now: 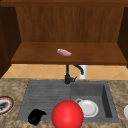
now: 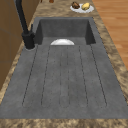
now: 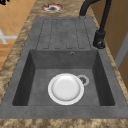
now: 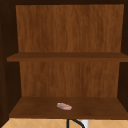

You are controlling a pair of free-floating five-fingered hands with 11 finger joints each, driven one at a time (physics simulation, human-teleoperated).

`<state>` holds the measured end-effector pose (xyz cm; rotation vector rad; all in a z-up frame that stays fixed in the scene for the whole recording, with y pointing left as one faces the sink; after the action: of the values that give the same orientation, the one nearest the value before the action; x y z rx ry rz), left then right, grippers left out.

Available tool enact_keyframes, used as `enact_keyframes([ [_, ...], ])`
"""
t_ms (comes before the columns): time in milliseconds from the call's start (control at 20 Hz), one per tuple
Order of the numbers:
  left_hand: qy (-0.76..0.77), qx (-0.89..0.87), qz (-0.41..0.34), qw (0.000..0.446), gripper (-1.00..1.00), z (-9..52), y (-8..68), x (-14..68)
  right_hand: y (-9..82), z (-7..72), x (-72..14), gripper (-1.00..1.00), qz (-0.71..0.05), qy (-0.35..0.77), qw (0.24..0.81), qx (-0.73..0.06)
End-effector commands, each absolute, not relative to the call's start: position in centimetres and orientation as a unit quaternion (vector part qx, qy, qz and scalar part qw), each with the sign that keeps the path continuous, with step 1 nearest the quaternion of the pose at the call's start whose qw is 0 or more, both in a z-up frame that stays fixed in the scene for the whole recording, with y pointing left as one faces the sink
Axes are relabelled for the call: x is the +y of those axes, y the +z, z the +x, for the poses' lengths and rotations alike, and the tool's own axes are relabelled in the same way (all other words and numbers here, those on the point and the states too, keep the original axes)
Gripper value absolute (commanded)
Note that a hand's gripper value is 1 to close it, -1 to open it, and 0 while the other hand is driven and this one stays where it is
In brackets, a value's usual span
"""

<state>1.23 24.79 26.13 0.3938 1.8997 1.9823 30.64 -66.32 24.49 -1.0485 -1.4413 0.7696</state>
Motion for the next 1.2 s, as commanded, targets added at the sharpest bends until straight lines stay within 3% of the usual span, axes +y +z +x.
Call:
enact_keyframes([
  [0, 0.703, 0.673, 0.140, 0.183, 0.00, 1.2, 26.1, 24.8, 25.9, 31.9, -68.2, -1.00, -0.430, 0.317, 0.580, -0.615],
  [1150, 0.703, 0.673, 0.140, 0.183, 0.00, 1.2, 26.1, 24.8, 40.9, 30.9, -74.1, -1.00, -0.432, 0.285, 0.623, -0.587],
])
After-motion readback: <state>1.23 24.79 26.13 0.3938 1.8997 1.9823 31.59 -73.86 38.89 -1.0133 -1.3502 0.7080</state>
